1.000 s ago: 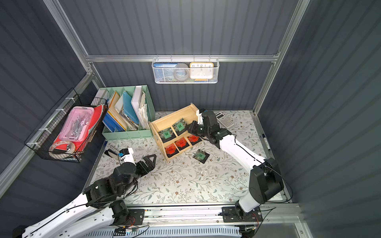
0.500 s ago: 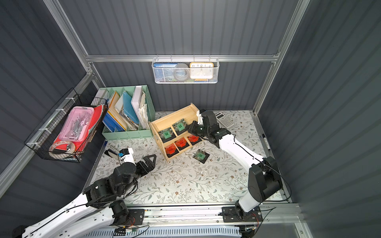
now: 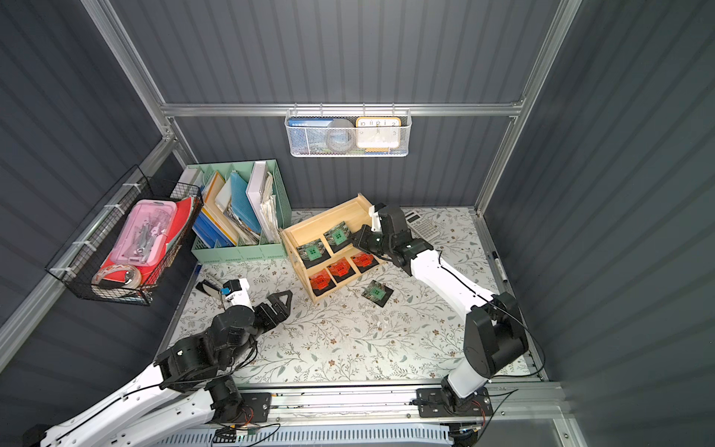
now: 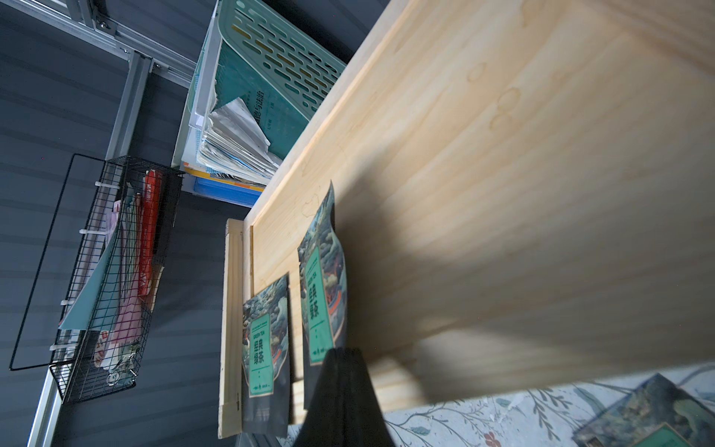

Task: Place the tea bags on the shelf by color
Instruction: Place the tea bag on the shelf.

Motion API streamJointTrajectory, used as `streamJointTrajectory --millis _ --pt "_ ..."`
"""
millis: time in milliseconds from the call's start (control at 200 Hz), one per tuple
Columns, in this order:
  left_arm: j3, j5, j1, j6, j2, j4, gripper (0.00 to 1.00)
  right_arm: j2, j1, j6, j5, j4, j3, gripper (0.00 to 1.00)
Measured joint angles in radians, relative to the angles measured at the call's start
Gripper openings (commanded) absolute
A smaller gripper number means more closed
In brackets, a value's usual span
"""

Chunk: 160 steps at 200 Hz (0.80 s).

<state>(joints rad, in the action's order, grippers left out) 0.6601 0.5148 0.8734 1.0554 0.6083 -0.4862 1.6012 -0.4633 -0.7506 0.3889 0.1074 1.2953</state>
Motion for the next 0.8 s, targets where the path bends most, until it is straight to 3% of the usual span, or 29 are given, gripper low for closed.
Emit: streamJointTrajectory --millis 145,445,800 --pt "0.0 0.004 0.0 0.0 0.0 -0.001 1.0 0.011 0.004 0.0 0.01 0.01 0.008 0.01" --pt "0.0 0.01 0.0 0.0 0.0 -0.001 1.0 0.024 0.012 -0.003 0.011 0.03 0.02 0.17" --pt "0.0 0.01 0.0 0.0 0.001 -0.001 1.0 0.024 0.017 0.0 0.011 0.044 0.036 0.22"
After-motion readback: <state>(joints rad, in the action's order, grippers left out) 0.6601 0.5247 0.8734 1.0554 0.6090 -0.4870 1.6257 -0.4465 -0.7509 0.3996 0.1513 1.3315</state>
